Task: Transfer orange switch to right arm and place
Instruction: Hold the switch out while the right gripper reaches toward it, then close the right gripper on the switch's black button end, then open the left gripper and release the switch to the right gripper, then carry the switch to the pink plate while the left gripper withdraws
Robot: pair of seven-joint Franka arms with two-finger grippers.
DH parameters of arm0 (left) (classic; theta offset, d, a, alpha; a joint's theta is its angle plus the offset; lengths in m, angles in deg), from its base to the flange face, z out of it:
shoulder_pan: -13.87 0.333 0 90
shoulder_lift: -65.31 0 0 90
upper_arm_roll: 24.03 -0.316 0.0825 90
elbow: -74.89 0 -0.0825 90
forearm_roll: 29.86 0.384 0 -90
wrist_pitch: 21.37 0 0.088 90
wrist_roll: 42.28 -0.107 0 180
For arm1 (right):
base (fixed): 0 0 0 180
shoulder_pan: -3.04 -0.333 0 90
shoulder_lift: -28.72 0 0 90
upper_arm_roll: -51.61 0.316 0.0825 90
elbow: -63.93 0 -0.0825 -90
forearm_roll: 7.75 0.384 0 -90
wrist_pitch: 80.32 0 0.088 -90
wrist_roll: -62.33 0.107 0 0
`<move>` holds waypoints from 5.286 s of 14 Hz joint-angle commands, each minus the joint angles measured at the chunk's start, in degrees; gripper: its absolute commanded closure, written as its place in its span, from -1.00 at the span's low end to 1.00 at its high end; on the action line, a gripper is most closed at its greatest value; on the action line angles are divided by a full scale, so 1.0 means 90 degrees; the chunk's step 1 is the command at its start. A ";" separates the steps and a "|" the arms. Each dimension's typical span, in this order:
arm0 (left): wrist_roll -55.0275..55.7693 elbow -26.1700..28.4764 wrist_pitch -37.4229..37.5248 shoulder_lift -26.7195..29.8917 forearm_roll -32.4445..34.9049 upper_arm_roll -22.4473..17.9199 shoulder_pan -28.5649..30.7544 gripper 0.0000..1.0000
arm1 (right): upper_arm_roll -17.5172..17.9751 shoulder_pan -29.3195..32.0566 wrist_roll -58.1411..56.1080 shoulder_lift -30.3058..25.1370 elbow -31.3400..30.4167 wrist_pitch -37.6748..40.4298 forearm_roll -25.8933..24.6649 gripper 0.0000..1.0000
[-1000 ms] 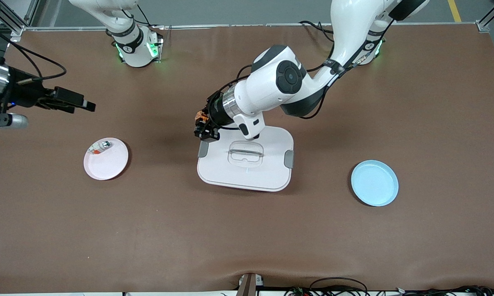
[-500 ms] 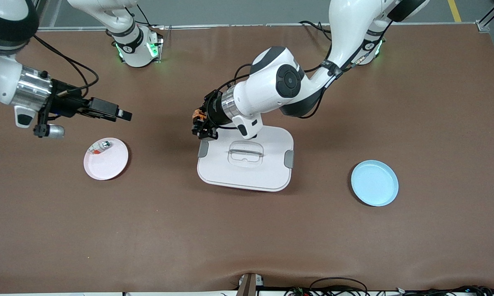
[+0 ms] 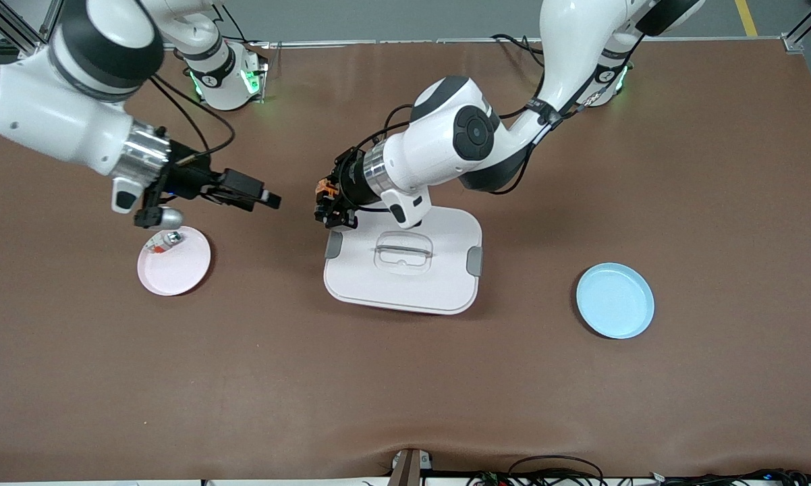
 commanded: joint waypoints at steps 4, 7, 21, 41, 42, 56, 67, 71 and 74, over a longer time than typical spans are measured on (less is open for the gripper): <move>-0.0002 -0.0190 -0.0154 -0.0091 -0.0114 -0.0014 -0.0069 1.00 | -0.0054 -0.0540 0.0031 -0.0154 -0.0290 -0.0476 0.0158 -1.00; -0.0002 -0.0190 -0.0154 -0.0101 -0.0114 -0.0033 -0.0069 1.00 | -0.0054 -0.0746 -0.0173 -0.0134 -0.0350 -0.0741 0.0158 -1.00; 0.0008 -0.0180 -0.0154 -0.0130 -0.0114 -0.0043 -0.0049 1.00 | -0.0054 -0.1058 -0.0887 -0.0037 -0.0701 -0.1161 0.0354 -1.00; 0.0027 -0.0180 -0.0154 -0.0101 -0.0114 -0.0033 0.0048 1.00 | -0.0054 -0.1322 -0.0847 0.0188 -0.0633 -0.1493 0.0617 1.00; 0.0018 -0.0180 -0.0154 -0.0101 -0.0114 -0.0033 0.0048 1.00 | -0.0054 -0.1322 -0.0876 0.0188 -0.0633 -0.1493 0.0617 1.00; -0.1738 -0.0161 0.1378 0.0914 0.0499 -0.0180 0.1463 -1.00 | -0.0103 -0.0854 -0.3152 0.0237 -0.0555 -0.1056 -0.1046 1.00; -0.5712 -0.0054 0.3146 0.1481 0.3077 -0.0170 0.3211 -1.00 | -0.0113 0.0102 -0.6986 0.0188 -0.0652 -0.0107 -0.3825 1.00; -0.7293 -0.0024 0.3547 0.1510 0.3177 -0.0179 0.3777 -1.00 | -0.0113 0.0708 -0.8704 0.0139 -0.1013 -0.0185 -0.4226 1.00; -0.8221 -0.0034 0.4044 0.1617 0.3186 -0.0189 0.4188 -1.00 | -0.0113 0.1177 -0.9799 0.0061 -0.1451 -0.0612 -0.4333 1.00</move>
